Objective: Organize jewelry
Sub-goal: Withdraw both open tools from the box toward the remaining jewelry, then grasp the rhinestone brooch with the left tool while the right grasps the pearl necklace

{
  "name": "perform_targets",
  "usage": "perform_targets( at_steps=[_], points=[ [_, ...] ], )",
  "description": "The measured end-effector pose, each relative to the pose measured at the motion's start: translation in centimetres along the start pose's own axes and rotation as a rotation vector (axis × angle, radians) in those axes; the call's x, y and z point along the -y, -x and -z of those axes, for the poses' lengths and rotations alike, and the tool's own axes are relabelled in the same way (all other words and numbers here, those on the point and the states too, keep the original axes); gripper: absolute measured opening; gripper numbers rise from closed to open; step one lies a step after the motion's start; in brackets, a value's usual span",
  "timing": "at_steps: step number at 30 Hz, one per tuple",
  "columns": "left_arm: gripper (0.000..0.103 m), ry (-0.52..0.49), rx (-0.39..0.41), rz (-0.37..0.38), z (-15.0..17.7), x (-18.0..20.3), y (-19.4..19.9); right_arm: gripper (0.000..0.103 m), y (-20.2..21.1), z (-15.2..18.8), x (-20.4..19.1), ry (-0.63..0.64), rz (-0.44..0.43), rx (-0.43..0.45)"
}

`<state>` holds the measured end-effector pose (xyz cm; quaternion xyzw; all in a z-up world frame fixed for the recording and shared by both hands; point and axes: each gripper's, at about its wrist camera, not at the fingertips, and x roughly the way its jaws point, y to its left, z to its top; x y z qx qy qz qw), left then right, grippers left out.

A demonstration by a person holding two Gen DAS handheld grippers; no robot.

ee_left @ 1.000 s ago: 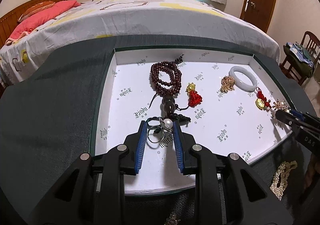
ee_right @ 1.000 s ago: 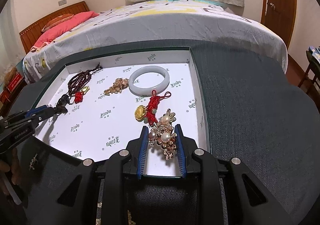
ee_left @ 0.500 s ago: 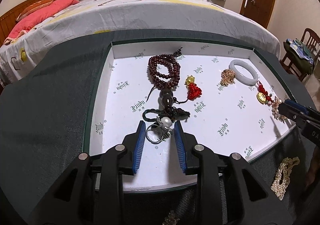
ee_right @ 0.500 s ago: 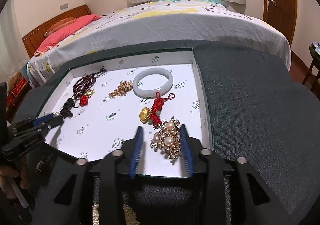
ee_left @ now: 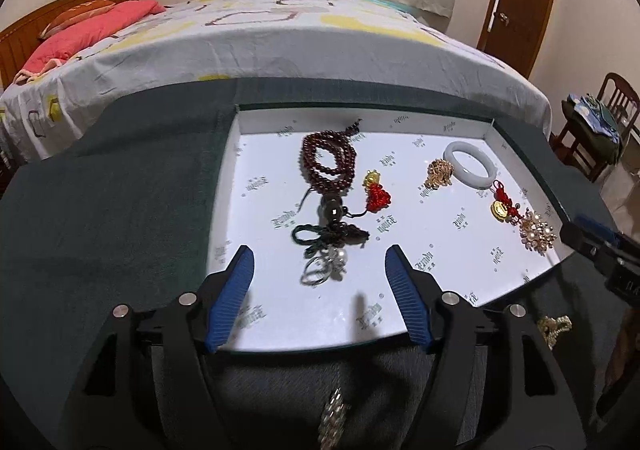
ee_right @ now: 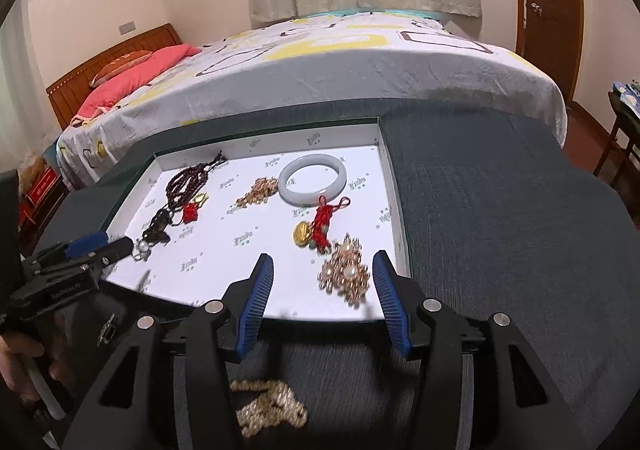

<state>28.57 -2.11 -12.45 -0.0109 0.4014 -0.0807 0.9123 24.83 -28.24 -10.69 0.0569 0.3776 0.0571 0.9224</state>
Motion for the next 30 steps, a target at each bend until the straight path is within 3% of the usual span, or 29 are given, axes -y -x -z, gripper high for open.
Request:
perform_targets(
  at_steps=[9,17,30],
  points=[
    [0.067,-0.016,-0.006,-0.004,3.2,0.3,3.4,0.052,1.4,3.1,-0.2,-0.007,0.005,-0.042],
    [0.066,-0.035,-0.057,0.009,6.1,1.0,4.4,0.052,2.5,5.7,-0.1,-0.020,-0.008,-0.078],
    [0.040,-0.072,-0.109,-0.008,7.4,1.0,2.7,0.052,3.2,7.3,0.3,-0.031,-0.003,-0.100]
  ],
)
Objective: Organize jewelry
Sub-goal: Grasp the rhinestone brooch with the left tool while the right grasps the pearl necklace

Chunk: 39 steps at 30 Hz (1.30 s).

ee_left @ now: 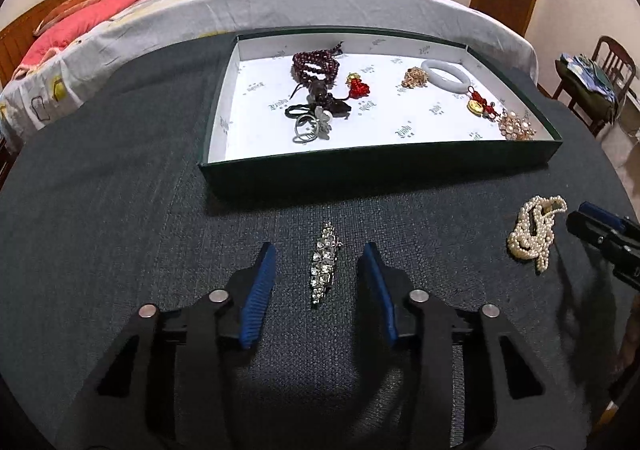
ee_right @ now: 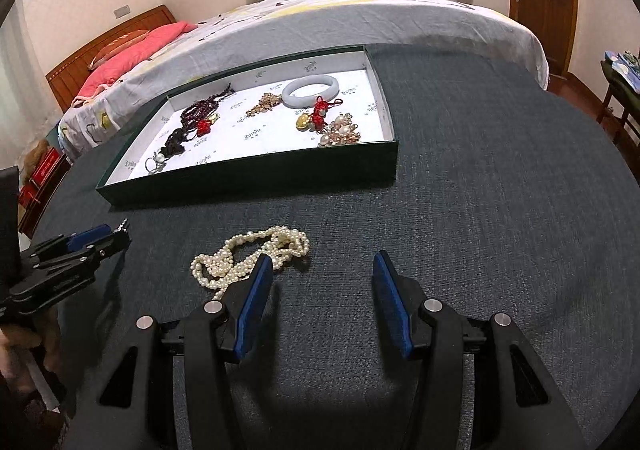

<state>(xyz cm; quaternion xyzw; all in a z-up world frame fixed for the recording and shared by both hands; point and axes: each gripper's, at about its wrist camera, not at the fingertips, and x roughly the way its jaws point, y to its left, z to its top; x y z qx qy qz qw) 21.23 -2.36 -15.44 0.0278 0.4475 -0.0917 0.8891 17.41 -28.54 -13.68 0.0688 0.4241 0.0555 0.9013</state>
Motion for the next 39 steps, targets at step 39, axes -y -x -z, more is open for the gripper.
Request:
perform_targets(
  at_steps=[39],
  points=[
    [0.012,-0.010,0.028,-0.018,0.2,-2.1,1.6,0.058,-2.8,-0.2,-5.6,0.075,0.006,-0.050]
  ],
)
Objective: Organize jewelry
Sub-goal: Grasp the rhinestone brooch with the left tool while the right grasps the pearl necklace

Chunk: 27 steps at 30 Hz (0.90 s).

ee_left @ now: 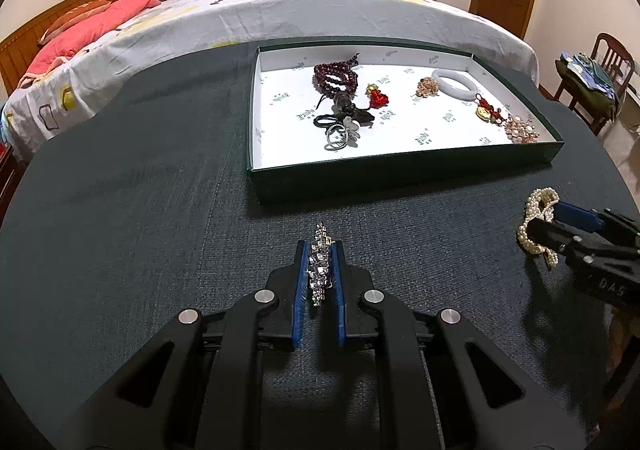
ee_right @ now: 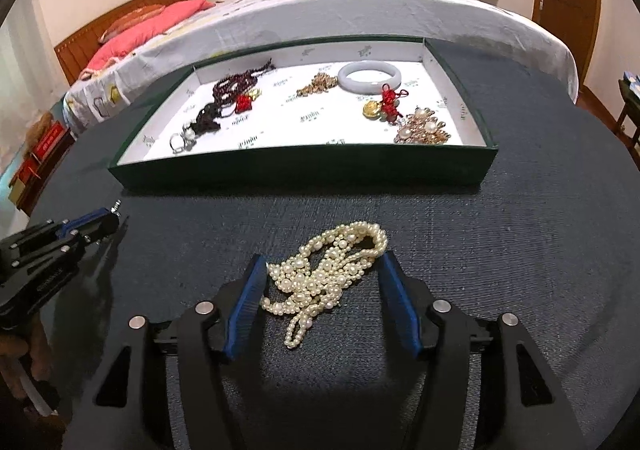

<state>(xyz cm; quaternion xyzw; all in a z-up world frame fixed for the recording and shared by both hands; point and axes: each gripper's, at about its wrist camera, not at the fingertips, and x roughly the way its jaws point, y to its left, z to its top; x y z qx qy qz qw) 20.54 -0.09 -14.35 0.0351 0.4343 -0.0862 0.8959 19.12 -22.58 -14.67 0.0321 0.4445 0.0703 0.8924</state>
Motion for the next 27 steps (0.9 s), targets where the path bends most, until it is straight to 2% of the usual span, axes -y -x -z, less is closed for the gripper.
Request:
perform_targets(
  at_steps=[9,22,27],
  points=[
    [0.012,0.008,-0.012,0.005,0.27,-0.31,-0.34,0.057,-0.26,-0.29,0.21,0.004,-0.005,0.004],
    [0.012,0.010,-0.021,0.007,0.41,-0.35,-0.63,0.025,0.02,-0.01,0.02,0.070,-0.027,-0.009],
    [0.012,0.010,-0.022,0.008,0.41,-0.32,-0.63,0.018,0.20,0.19,0.18,0.085,-0.021,-0.014]
  ],
)
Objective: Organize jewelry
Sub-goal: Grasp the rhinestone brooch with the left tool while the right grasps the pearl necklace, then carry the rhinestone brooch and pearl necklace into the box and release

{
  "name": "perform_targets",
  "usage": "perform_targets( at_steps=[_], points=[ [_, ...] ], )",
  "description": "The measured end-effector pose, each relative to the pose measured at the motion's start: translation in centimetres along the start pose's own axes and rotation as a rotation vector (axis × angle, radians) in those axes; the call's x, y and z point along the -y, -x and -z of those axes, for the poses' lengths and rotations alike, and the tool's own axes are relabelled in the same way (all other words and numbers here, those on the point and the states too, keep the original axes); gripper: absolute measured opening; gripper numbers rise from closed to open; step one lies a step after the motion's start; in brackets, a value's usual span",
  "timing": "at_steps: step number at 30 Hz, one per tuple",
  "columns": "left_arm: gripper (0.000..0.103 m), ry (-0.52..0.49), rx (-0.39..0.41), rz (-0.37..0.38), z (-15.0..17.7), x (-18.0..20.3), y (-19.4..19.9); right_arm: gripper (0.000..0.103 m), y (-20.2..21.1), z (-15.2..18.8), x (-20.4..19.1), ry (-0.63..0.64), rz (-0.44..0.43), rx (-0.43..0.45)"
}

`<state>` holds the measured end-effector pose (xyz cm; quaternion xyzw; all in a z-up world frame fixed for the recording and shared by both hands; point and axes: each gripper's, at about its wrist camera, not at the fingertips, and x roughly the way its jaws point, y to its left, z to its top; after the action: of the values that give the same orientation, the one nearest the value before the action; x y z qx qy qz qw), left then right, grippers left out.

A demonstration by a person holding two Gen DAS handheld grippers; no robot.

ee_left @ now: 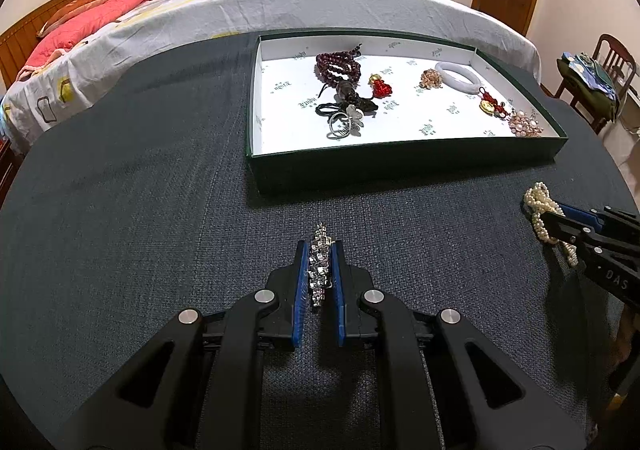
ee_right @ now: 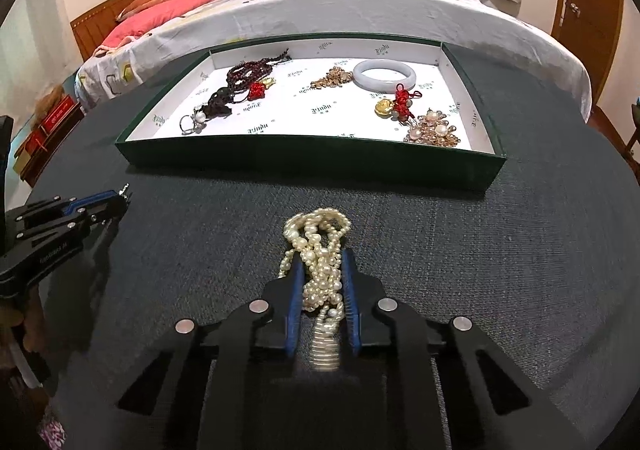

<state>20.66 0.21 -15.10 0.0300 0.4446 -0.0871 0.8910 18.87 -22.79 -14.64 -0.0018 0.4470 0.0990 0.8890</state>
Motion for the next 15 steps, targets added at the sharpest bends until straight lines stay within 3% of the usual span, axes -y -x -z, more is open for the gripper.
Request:
perform_targets(
  at_steps=[15],
  points=[
    [0.012,0.000,0.004,0.003,0.01,0.15,0.04,0.018,1.00,0.47,1.02,-0.016,0.014,0.023]
  ],
)
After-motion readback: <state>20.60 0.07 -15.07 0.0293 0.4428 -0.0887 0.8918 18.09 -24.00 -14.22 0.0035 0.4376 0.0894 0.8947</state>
